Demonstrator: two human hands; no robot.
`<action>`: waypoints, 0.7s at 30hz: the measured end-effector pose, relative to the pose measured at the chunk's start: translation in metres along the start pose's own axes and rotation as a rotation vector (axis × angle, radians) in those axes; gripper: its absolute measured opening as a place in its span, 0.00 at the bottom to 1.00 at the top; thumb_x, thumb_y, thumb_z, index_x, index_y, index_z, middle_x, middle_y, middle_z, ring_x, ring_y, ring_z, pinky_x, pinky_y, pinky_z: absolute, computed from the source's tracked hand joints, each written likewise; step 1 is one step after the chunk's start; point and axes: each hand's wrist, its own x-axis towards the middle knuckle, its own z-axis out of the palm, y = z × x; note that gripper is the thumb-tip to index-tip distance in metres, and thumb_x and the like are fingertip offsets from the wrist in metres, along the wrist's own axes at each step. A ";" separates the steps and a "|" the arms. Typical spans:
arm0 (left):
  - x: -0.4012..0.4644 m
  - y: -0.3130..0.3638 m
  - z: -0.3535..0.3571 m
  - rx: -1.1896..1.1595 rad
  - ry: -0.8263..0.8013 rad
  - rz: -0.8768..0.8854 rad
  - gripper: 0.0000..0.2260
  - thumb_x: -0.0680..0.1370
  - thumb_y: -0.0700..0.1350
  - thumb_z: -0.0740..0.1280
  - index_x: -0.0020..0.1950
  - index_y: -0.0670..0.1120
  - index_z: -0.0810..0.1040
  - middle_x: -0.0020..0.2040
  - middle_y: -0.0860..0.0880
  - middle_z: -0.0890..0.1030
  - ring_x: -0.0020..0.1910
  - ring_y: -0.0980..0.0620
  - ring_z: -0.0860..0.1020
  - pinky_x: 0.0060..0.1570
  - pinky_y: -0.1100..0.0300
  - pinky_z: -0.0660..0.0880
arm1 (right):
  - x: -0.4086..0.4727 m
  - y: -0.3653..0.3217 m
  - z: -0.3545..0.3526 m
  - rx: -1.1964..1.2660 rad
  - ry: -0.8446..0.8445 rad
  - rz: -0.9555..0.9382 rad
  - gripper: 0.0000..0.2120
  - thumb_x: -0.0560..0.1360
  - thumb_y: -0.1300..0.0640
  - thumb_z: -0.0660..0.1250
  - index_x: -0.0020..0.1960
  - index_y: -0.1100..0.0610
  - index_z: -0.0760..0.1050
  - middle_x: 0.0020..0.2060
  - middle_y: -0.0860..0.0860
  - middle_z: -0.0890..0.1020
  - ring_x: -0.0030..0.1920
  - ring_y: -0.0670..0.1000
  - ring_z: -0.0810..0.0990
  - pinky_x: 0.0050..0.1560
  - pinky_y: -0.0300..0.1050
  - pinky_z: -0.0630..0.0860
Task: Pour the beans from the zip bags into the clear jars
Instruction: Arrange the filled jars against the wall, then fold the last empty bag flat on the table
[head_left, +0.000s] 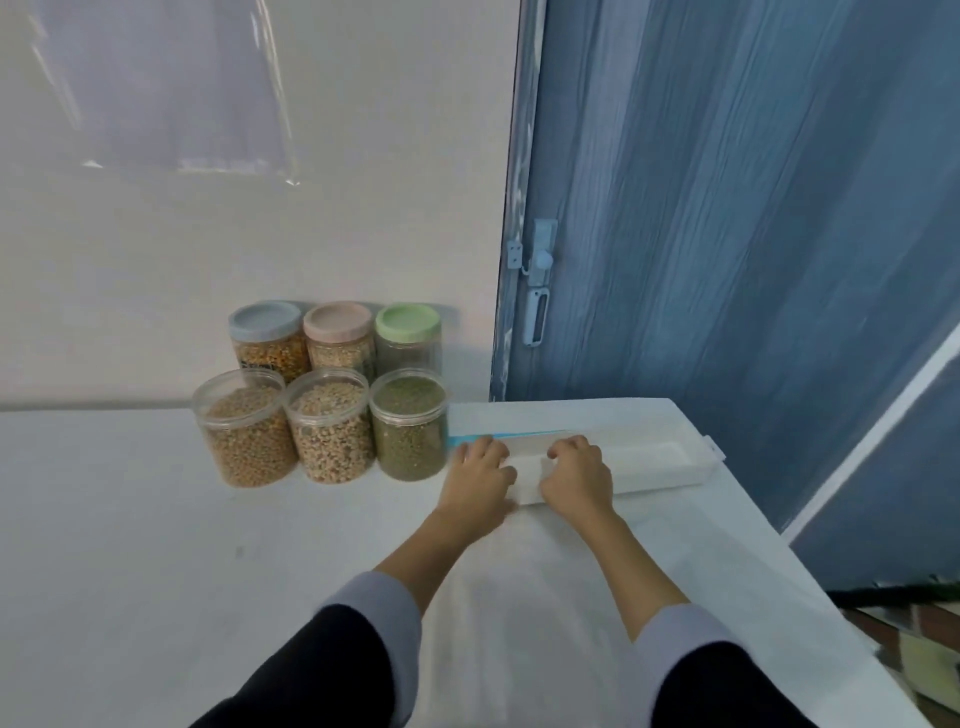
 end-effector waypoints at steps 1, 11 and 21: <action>0.003 0.000 0.001 0.020 -0.006 -0.041 0.16 0.78 0.51 0.63 0.63 0.45 0.76 0.67 0.46 0.69 0.70 0.45 0.61 0.67 0.52 0.59 | 0.001 0.000 -0.002 -0.002 -0.005 0.006 0.16 0.74 0.63 0.63 0.62 0.59 0.73 0.63 0.54 0.71 0.62 0.56 0.69 0.61 0.47 0.69; 0.050 -0.017 -0.005 0.059 -0.034 -0.243 0.12 0.81 0.42 0.56 0.61 0.42 0.74 0.60 0.43 0.74 0.62 0.44 0.70 0.68 0.51 0.61 | 0.004 0.029 -0.024 -0.014 0.038 0.318 0.20 0.76 0.55 0.66 0.66 0.57 0.66 0.67 0.55 0.64 0.67 0.57 0.64 0.64 0.51 0.66; 0.069 -0.017 -0.002 0.135 -0.112 -0.321 0.15 0.79 0.34 0.54 0.63 0.42 0.71 0.61 0.42 0.74 0.64 0.41 0.70 0.73 0.47 0.52 | 0.006 0.051 -0.014 -0.111 -0.240 0.277 0.26 0.78 0.58 0.59 0.74 0.53 0.56 0.75 0.55 0.49 0.71 0.58 0.58 0.67 0.54 0.64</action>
